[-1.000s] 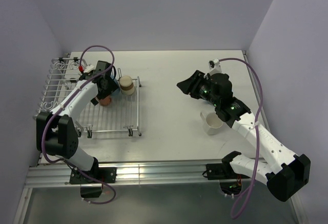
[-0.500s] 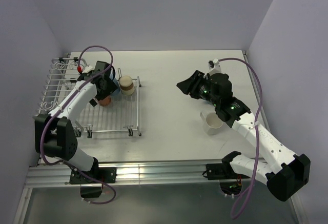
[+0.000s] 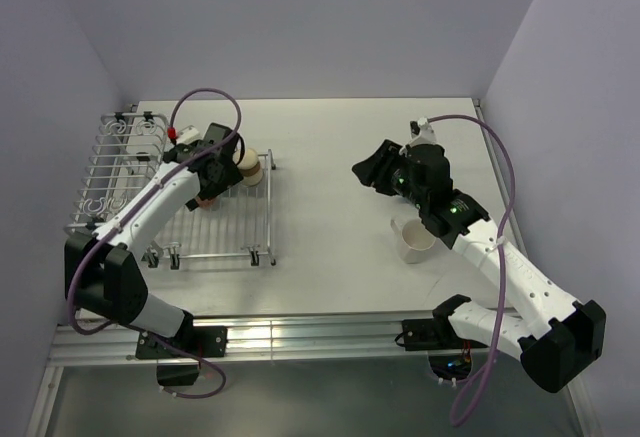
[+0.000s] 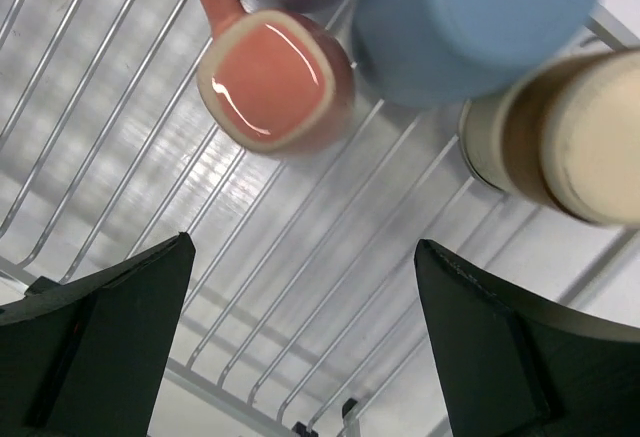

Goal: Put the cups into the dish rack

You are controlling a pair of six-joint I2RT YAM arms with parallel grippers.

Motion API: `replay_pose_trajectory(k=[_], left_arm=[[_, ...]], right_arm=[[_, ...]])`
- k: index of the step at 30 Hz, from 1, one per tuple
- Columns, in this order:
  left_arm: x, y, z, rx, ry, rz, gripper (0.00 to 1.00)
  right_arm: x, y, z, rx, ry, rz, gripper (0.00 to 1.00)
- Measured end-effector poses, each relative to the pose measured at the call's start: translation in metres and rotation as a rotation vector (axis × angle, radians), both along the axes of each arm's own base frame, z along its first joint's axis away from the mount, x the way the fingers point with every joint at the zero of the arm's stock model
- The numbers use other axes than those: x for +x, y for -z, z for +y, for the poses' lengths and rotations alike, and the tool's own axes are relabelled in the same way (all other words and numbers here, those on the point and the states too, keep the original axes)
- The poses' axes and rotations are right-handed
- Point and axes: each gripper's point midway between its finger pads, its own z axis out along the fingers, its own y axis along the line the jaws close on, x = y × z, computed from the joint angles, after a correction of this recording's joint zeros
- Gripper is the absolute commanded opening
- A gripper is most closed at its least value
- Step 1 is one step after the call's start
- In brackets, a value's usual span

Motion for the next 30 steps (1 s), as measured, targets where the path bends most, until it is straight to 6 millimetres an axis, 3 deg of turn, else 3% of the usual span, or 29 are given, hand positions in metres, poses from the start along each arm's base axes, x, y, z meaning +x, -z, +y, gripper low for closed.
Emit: replay_pose_trajectory(k=[4, 12, 19, 23, 30], left_arm=[[-0.005, -0.020, -0.011, 0.002, 0.049, -0.043, 0.99], [-0.011, -0.091, -0.040, -0.065, 0.241, -0.231, 0.99], [-0.023, -0.140, -0.066, -0.193, 0.436, -0.403, 0.99], [-0.025, -0.152, -0.075, -0.223, 0.498, -0.439, 0.99], [-0.027, -0.142, -0.084, -0.245, 0.557, -0.420, 0.99]], right_arm=[[0.006, 0.013, -0.021, -0.097, 0.091, 0.027, 0.57], [0.040, 0.045, -0.083, -0.341, 0.329, 0.125, 0.56], [0.065, 0.078, -0.133, -0.490, 0.456, 0.255, 0.55], [0.070, 0.097, -0.147, -0.537, 0.473, 0.319, 0.53], [0.082, 0.119, -0.157, -0.581, 0.476, 0.387, 0.52]])
